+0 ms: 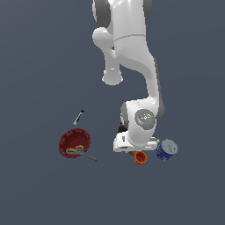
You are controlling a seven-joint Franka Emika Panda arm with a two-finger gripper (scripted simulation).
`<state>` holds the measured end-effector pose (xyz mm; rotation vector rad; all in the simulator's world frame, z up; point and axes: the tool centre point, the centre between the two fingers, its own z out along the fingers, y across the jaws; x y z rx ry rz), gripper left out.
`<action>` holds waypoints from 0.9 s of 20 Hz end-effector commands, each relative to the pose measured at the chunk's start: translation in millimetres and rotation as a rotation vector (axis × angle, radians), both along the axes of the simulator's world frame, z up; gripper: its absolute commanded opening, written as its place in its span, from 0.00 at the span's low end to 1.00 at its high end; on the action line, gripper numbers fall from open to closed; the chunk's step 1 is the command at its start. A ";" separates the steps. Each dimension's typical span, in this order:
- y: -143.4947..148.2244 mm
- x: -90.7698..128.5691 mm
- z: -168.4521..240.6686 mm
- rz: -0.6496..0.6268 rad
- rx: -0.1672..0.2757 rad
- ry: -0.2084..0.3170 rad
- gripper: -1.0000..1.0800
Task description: Pick up a designated object from a clutter of objects.
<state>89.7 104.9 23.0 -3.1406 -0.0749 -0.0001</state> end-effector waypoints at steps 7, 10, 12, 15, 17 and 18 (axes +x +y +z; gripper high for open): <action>-0.2 0.2 0.3 0.000 0.000 -0.001 0.00; -1.9 -0.1 2.4 0.000 0.000 -0.001 0.00; -4.9 -0.8 6.0 0.000 0.000 -0.001 0.00; -12.5 -2.4 15.0 0.000 0.000 -0.001 0.00; -19.5 -3.8 23.5 0.000 0.000 -0.001 0.00; -23.7 -4.7 28.5 0.000 0.000 -0.001 0.00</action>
